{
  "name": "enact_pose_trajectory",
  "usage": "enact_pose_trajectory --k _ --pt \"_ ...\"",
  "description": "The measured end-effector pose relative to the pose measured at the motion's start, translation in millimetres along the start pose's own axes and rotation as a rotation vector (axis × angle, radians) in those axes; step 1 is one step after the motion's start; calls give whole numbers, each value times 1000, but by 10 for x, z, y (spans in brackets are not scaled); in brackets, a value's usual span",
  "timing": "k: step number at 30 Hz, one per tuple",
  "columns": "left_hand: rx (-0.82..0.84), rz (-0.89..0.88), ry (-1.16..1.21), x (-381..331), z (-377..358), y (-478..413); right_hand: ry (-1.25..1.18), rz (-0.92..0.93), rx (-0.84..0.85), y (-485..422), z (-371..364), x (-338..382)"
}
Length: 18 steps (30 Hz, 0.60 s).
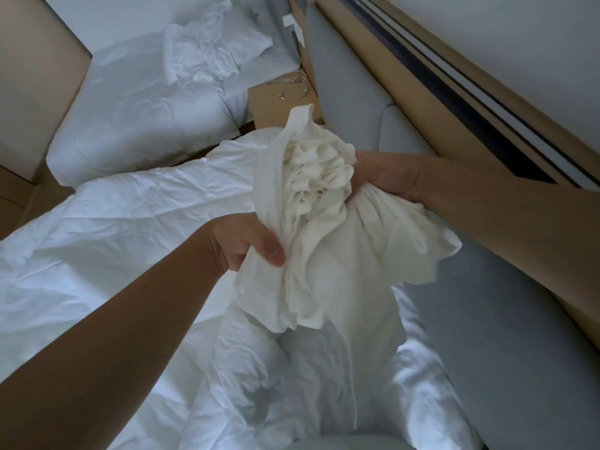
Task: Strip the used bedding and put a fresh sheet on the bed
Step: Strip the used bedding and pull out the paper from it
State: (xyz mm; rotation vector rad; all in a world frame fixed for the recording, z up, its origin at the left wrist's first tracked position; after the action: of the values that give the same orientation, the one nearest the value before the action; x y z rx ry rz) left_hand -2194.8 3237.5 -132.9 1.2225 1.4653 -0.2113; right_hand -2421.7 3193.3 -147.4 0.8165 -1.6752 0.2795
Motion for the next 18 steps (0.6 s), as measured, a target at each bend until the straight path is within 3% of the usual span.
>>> enact_pose_trajectory --k 2,6,10,18 --pt "26 10 6 -26 48 45 -14 -31 23 4 14 0" --pt "47 7 233 -126 138 138 31 -240 179 48 -5 -8" --pt "-304 -202 -78 -231 161 123 32 -340 403 158 -150 -45" --pt "-339 -283 1 -238 160 30 -84 -179 260 174 -331 -207"
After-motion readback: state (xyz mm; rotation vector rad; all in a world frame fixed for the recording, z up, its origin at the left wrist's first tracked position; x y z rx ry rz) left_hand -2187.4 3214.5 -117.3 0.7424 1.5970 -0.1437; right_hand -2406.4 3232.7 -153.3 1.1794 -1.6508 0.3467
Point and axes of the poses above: each hand's wrist, its own y-axis away from the middle knuckle, its own z-axis out of the back of the hand, x = y × z, the point moved 1 cm from there along -y, towards the middle knuckle, and after that the axes turned 12 degrees about -x, right-handed, at the moved point
